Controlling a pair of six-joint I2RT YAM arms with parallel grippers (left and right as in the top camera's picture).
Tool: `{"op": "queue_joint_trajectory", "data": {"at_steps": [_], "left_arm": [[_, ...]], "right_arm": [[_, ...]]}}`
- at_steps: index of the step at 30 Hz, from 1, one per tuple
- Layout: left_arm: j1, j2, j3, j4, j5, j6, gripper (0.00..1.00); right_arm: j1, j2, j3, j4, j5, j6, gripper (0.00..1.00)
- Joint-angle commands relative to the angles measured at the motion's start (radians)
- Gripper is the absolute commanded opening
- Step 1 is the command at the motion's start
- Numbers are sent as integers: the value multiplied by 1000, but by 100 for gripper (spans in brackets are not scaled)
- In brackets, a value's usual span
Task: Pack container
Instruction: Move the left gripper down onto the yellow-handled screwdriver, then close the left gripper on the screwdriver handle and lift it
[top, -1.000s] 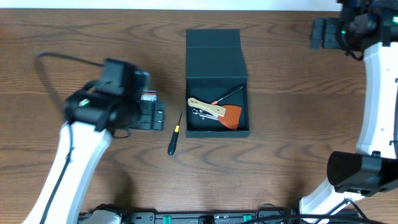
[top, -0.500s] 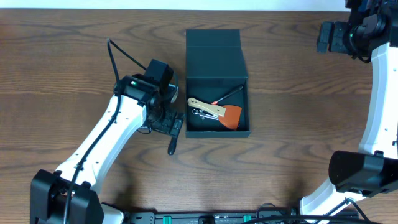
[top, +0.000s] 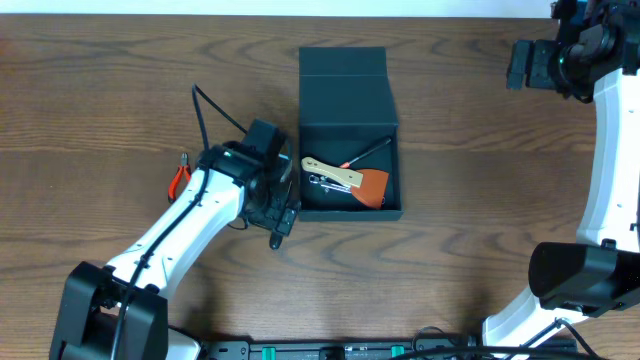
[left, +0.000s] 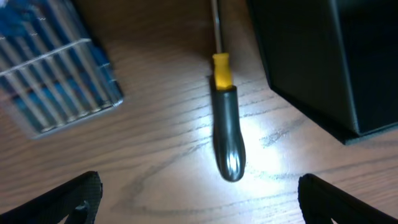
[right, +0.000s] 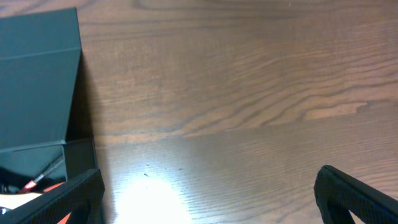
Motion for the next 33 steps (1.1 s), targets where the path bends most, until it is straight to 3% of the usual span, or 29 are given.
{"op": "queue_joint_trajectory", "data": {"at_steps": [1,29,33], "left_arm": [[-15,3,-34,27,-12,32,99],[-17,193,-94,192,-12,52,100],[-17,193,-94,190,-11,52,81]], "right_arm": [[-2,-4,-18,-3,4,-13,99],[-2,-4,-47,0,4,-39,99],[-2,-4,-47,0,4,-50,99]]}}
